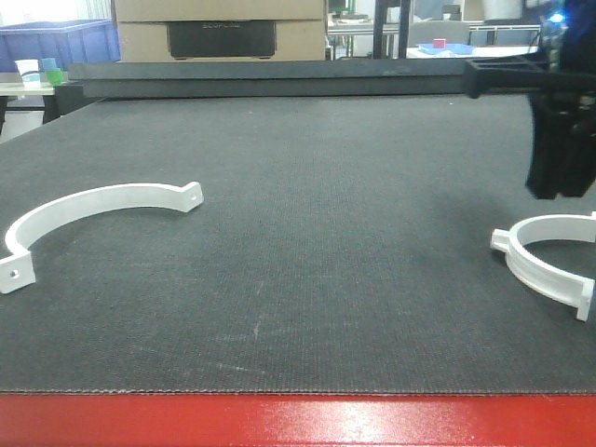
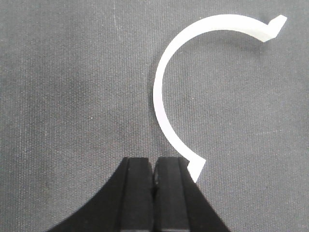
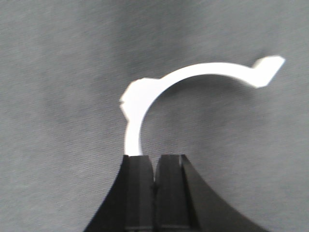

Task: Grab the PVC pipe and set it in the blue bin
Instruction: 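Lower both grippers and close them on the white clamp arcs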

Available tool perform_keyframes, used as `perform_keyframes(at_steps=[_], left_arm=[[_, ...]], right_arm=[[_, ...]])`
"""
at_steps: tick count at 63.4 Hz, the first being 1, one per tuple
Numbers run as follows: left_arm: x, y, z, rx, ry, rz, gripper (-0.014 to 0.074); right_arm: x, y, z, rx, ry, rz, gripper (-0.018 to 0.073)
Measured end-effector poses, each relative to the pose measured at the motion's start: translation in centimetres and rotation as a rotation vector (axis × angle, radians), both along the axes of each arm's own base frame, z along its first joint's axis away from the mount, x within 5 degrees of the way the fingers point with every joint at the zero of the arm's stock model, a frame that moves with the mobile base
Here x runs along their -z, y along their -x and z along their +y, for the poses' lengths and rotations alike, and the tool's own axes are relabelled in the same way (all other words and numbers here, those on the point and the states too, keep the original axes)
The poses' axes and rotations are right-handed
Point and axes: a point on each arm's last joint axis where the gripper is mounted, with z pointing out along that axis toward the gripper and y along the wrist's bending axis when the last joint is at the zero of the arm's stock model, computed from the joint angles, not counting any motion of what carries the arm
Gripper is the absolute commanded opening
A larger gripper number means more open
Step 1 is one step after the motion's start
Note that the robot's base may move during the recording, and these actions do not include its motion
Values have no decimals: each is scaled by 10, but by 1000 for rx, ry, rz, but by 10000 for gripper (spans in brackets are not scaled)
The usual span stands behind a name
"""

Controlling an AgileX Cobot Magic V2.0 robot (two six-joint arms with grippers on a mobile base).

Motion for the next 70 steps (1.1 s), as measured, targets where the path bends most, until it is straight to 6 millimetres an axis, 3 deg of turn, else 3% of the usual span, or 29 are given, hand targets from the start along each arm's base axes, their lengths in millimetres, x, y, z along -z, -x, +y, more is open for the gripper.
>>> perform_keyframes(at_steps=[10,16,34,54,70], left_arm=[[0,0,0,0,2,-4,-111],[0,0,0,0,2,-4,-111],[0,-1,0,0,3,-7,-111],[0,-1,0,0,3,-9,-111],[0,-1,0,0,3,-11,-111]], right_arm=[[2,-1,4,-1,-10,2,204],[4,-2,4,-1,-9,4,295],[31,-11,7,-50,15,82,198],[53,-17,10,-66,28,138,177],[60,-19,12,-73,27,154,32]])
